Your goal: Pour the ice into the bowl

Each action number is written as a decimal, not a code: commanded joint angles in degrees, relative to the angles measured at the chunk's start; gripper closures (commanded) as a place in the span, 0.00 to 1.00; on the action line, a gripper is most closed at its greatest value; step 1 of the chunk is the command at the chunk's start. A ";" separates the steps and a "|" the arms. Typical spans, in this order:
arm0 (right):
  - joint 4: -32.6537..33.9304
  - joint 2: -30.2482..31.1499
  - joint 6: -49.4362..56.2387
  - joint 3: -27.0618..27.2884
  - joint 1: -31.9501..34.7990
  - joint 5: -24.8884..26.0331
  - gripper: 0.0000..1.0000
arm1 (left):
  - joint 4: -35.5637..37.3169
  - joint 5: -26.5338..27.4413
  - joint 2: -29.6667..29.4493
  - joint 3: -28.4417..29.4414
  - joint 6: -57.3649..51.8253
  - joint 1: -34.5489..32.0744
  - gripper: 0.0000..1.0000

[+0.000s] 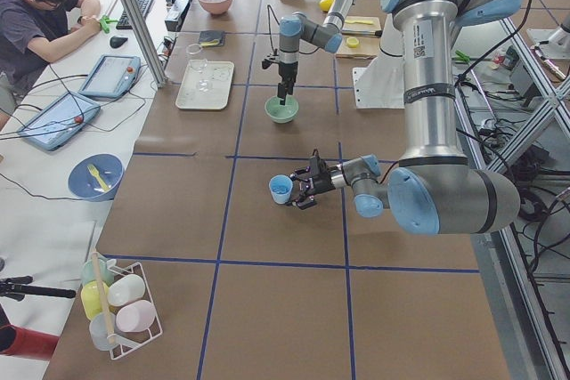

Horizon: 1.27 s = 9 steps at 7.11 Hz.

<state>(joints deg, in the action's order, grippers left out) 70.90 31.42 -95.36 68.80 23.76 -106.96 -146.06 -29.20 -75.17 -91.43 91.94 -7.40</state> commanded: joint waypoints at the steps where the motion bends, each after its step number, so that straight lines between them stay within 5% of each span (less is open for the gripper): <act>1: -0.06 -0.39 -0.08 0.37 0.32 0.00 0.00 | -0.01 1.77 -0.33 0.64 0.00 -0.86 0.01; 7: 0.28 -0.30 0.00 1.68 0.93 -0.70 0.00 | -0.01 6.61 -1.55 3.09 0.09 -1.30 0.04; 8: 0.90 -0.04 0.00 3.26 2.15 -1.83 0.00 | -0.10 6.61 -2.08 3.62 0.09 -1.30 0.25; 9: 4.03 1.88 0.44 6.40 4.78 -5.24 0.00 | -0.27 6.61 -2.17 3.54 0.09 -1.30 0.65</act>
<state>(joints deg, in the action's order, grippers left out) 72.39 31.78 -95.25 72.29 26.16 -109.29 -146.19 -22.56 -77.05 -88.14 92.02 -8.71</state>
